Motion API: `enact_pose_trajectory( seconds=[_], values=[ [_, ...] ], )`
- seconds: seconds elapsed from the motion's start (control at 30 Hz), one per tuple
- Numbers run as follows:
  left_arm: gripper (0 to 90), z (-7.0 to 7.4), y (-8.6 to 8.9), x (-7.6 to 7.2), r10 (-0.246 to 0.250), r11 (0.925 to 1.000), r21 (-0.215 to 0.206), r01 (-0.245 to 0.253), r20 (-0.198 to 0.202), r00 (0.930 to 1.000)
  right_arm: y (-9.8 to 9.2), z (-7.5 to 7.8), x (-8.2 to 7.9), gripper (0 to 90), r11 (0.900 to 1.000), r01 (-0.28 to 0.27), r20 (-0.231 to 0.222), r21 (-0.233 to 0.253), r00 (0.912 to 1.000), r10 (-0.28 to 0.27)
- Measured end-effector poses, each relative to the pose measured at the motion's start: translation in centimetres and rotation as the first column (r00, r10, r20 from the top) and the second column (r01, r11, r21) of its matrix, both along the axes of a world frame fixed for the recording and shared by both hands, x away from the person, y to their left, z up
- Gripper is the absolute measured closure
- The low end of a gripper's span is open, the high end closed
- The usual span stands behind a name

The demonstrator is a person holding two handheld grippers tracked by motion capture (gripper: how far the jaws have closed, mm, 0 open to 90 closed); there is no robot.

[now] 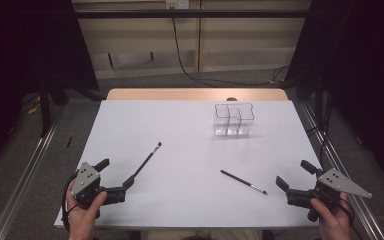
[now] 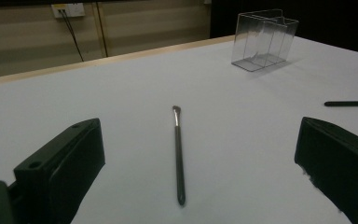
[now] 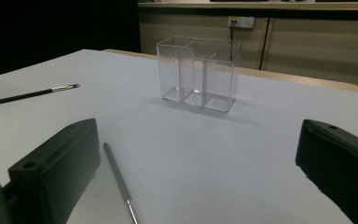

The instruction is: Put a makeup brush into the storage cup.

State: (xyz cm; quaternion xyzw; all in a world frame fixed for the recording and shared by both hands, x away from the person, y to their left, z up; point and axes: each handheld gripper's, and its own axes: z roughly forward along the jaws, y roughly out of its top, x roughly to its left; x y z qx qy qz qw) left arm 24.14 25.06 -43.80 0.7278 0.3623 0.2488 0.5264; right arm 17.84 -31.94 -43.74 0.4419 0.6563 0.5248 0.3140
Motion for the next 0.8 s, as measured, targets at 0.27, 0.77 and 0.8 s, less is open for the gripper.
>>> enact_pose_trajectory(
  seconds=[0.27, 0.77, 0.8],
  values=[
    [1.8, 0.2, -0.8, -0.1, -0.052, 0.9986, 0.01, 0.052, 0.003, 0.9987, 0.2, 0.2, -0.2, 0.0, 1.0, -0.011, -0.003, -0.014, 0.9999, 0.011],
    [1.8, 1.0, -2.6, 1.2, -0.089, 0.996, 0.008, 0.089, -0.002, 0.996, 0.4, 0.2, -0.1, 0.0, 1.0, -0.021, -0.009, 0.001, 0.9997, 0.021],
    [1.8, 1.1, -2.9, 1.5, -0.094, 0.9955, 0.015, 0.094, -0.004, 0.9956, 0.5, 0.2, -0.1, 0.0, 1.0, -0.028, -0.004, -0.006, 0.9996, 0.028]
  ],
)
